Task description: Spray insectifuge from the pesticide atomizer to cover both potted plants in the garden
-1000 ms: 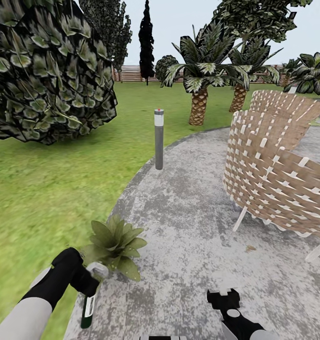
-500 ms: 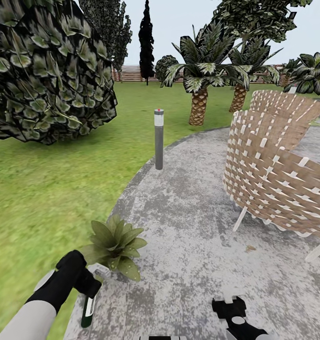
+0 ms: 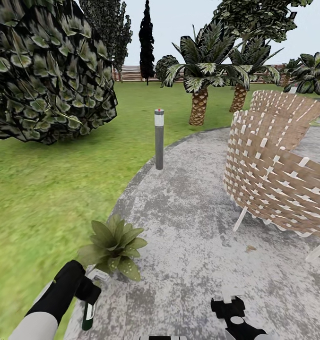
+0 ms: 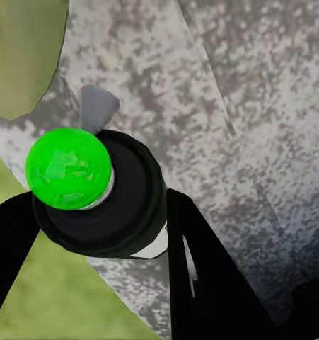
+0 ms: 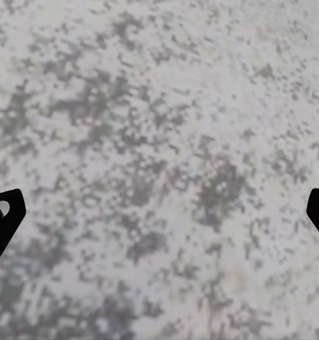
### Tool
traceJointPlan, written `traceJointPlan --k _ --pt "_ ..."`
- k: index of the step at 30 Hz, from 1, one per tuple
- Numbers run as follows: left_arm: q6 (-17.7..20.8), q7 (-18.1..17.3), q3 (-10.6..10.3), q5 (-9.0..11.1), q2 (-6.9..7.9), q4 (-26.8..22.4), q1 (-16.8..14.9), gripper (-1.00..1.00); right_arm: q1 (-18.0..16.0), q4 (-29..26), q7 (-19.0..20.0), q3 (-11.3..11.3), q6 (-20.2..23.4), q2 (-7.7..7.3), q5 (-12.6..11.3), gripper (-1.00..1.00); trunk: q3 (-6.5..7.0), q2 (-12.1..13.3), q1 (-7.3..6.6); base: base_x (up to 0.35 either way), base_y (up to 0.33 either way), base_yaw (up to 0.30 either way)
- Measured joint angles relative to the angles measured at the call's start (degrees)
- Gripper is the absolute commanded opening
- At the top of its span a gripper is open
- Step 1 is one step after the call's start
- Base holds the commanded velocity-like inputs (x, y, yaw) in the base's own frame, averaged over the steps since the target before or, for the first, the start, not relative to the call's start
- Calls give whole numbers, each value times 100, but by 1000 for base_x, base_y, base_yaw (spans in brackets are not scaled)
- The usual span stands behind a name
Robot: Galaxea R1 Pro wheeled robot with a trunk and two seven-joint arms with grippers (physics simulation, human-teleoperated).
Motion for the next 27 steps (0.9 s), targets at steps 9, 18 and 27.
traceJointPlan --k 9,18,27 --pt "-61 13 74 4 2 -33 3 -100 1 -2 2 0 2 20 1 100 -32 0 0 0 79 93" --pt "-61 13 74 6 29 -34 4 -100 1 -1 -2 -7 2 12 2 100 -32 0 -2 89 245 2" --pt "-76 13 52 0 7 -31 2 -100 1 -2 -6 -8 1 9 2 100 3 0 2 -30 32 -151"
